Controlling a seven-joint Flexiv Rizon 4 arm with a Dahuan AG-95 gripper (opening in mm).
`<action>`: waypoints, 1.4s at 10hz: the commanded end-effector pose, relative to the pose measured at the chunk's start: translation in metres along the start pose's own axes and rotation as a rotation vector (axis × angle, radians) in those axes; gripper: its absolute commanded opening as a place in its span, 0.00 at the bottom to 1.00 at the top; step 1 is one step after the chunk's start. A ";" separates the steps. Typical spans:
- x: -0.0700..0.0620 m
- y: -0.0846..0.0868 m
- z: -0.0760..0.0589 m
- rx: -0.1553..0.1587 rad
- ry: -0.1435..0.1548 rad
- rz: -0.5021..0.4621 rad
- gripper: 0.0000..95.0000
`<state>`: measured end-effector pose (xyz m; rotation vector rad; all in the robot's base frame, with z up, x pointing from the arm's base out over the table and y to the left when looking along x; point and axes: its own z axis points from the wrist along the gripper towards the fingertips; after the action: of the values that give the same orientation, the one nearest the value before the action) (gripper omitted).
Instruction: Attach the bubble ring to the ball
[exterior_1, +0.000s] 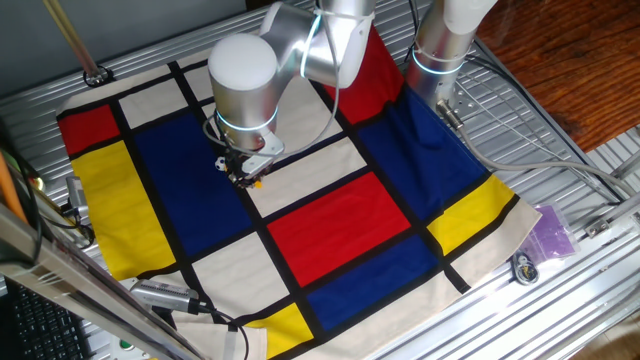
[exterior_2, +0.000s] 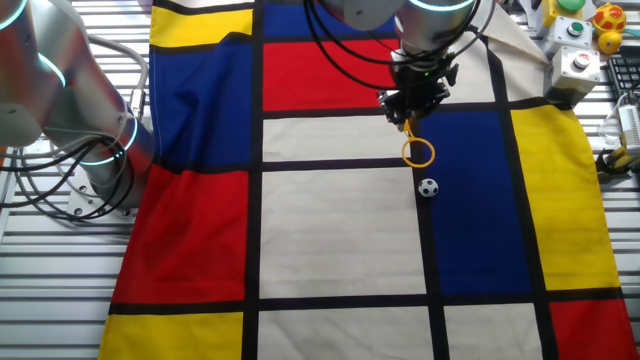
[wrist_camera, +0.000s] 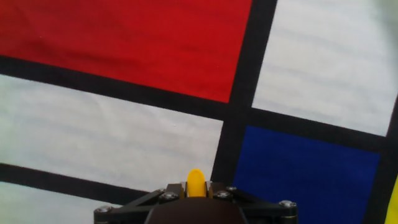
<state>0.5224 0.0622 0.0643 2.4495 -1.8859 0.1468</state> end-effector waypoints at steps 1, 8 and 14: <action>0.011 -0.006 0.002 0.005 -0.002 -0.016 0.00; 0.044 -0.020 0.014 0.036 0.009 -0.040 0.00; 0.054 -0.018 0.026 0.055 0.008 -0.055 0.00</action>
<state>0.5544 0.0100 0.0438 2.5327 -1.8313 0.2114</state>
